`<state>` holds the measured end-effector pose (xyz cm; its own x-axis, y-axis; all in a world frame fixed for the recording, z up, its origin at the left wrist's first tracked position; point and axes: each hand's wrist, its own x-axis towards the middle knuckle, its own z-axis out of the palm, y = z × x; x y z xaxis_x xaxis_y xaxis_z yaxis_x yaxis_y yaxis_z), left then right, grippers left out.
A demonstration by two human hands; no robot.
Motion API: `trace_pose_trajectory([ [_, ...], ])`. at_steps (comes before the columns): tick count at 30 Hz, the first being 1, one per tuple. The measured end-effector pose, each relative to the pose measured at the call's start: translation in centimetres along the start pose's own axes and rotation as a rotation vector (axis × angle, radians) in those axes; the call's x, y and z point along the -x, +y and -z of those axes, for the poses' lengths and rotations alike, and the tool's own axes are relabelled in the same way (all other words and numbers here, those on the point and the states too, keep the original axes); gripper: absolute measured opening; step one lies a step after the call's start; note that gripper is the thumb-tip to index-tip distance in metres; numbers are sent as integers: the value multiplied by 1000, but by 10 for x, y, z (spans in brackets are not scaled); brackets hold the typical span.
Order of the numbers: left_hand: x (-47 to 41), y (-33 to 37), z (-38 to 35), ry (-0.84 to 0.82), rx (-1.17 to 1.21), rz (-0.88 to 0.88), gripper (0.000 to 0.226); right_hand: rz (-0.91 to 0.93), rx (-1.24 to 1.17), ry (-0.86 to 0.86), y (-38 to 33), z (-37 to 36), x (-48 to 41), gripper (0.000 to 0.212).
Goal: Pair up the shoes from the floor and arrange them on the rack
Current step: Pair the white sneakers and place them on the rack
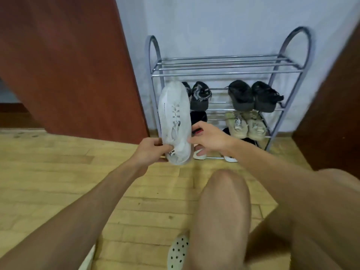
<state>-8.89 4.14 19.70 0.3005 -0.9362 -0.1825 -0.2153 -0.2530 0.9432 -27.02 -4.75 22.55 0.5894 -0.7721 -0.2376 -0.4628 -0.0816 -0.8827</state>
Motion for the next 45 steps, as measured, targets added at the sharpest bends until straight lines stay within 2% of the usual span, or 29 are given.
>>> trace_pose_trajectory([
  [6, -5, 88, -59, -71, -36, -87, 19, 84, -176, 143, -5, 85, 45, 39],
  [10, -12, 123, -123, -160, -103, -42, 37, 64, -238, 196, 21, 146, 71, 40],
  [13, -24, 126, -180, -199, -110, -24, 37, 17, -273, 232, 61, 186, 89, 36],
  [15, -31, 119, -220, -261, -87, 13, 35, -29, -265, 241, 93, 209, 102, 41],
  [20, -42, 83, -314, -394, -45, 198, 25, -212, -273, 237, 190, 253, 123, 35],
  [22, -46, 64, -346, -415, -45, 287, 24, -320, -309, 298, 234, 262, 125, 30],
  [26, -56, 26, -394, -490, -94, 434, 27, -571, -295, 395, 325, 261, 122, 30],
  [29, -66, 0, -407, -513, -155, 471, 15, -773, -315, 433, 388, 240, 115, 32],
  [31, -72, -19, -405, -510, -218, 456, 12, -895, -318, 499, 420, 221, 110, 40],
  [33, -78, -33, -399, -537, -296, 461, 21, -965, -389, 560, 446, 202, 104, 54],
  [35, -87, -41, -397, -551, -386, 456, 25, -998, -546, 619, 463, 186, 94, 64],
  [37, -98, -44, -399, -541, -413, 420, 21, -1028, -694, 690, 472, 176, 80, 63],
  [41, -102, -42, -408, -564, -320, 436, 23, -1052, -865, 834, 486, 165, 62, 52],
  [43, -99, -43, -408, -563, -259, 468, 22, -1022, -968, 838, 486, 159, 63, 42],
  [45, -97, -46, -405, -558, -240, 490, 24, -966, -980, 832, 485, 156, 65, 51],
])
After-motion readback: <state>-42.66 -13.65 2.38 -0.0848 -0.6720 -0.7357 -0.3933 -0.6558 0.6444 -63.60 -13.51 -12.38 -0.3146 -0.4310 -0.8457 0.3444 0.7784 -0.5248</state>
